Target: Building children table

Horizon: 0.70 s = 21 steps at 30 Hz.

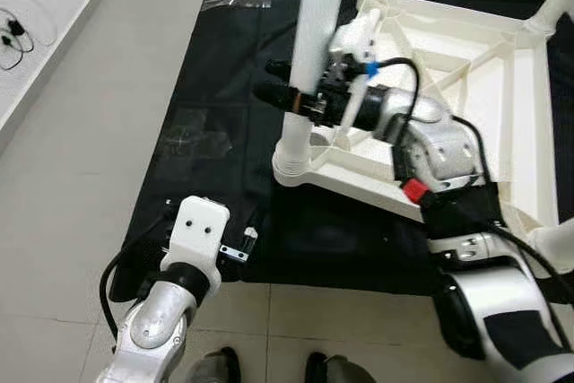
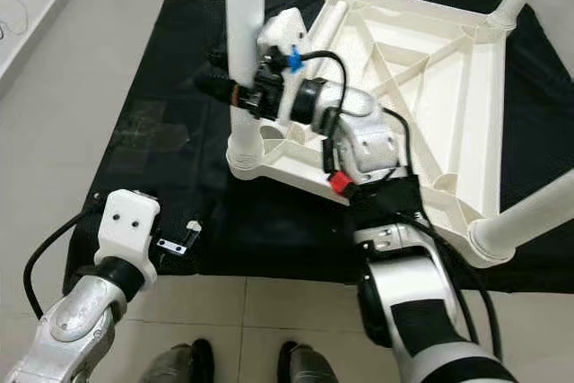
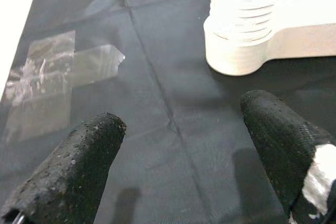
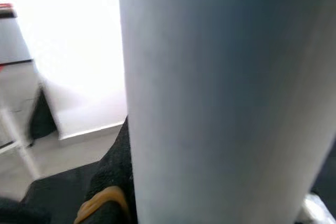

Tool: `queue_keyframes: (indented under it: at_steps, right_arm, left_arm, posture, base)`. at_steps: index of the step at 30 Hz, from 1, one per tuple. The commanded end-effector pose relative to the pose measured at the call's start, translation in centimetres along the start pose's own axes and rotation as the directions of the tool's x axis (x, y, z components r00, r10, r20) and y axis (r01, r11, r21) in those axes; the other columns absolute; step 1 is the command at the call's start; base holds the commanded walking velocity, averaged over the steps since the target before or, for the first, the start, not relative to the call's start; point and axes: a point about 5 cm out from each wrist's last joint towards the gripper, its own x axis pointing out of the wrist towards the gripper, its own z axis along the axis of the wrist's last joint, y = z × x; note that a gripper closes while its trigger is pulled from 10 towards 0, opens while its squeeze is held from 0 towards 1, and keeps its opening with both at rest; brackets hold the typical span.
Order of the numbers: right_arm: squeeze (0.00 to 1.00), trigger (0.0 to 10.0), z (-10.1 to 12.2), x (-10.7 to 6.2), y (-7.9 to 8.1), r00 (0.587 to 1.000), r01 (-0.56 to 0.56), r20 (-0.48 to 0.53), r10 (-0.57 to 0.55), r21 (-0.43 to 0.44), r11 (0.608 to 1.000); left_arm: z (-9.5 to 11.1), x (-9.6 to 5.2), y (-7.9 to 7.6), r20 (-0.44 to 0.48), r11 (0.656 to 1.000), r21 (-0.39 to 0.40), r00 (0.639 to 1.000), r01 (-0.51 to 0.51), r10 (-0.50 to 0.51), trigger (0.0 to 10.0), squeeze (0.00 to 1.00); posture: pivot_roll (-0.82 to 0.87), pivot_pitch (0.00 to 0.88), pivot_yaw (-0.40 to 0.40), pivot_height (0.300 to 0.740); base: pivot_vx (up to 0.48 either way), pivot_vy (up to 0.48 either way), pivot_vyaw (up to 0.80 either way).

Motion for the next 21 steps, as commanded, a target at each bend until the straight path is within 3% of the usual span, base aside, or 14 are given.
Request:
queue_keyframes:
  at_steps: [1, 7, 11, 17, 21]
  right_arm:
    - [0.00, 10.0, -5.8, -0.7, -0.3, 0.953, 0.207, -0.244, -0.181, 0.085, 0.975]
    - [0.00, 10.0, -6.0, -0.6, 0.4, 0.923, 0.352, -0.212, -0.320, 0.132, 0.927]
    - [0.00, 10.0, -6.1, -0.7, 1.1, 0.926, 0.351, -0.196, -0.322, 0.141, 0.926]
    - [0.00, 10.0, -6.2, -1.0, 1.6, 0.910, 0.395, -0.195, -0.367, 0.133, 0.909]
    - [0.00, 10.0, -6.2, -0.9, 2.6, 0.871, 0.471, -0.203, -0.447, 0.088, 0.878]
  left_arm:
    - [-0.3, 0.0, 0.3, -0.010, 1.000, 0.013, 1.000, -0.005, 0.005, 10.0, 0.00]
    - [-0.2, 0.3, 1.0, -0.003, 0.999, 0.029, 1.000, -0.018, 0.018, 10.0, 0.00]
    - [-0.2, 0.3, 1.1, -0.002, 0.999, 0.036, 1.000, -0.021, 0.021, 10.0, 0.00]
    - [-0.2, 0.4, 1.4, 0.000, 0.999, 0.043, 1.000, -0.025, 0.025, 10.0, 0.00]
    - [-0.2, 0.6, 1.5, 0.004, 0.999, 0.044, 1.000, -0.028, 0.028, 10.0, 0.00]
  posture:
    - [0.13, 0.282, -0.040, 0.740]
    - [0.14, 0.284, -0.043, 0.740]
    - [0.14, 0.284, -0.039, 0.740]
    - [0.13, 0.285, -0.038, 0.740]
    - [0.13, 0.289, -0.037, 0.740]
  base:
    - [0.000, 0.000, 0.00]
    - [0.000, 0.000, 0.00]
    - [0.000, 0.000, 0.00]
    - [0.000, 0.000, 0.00]
    - [0.000, 0.000, 0.00]
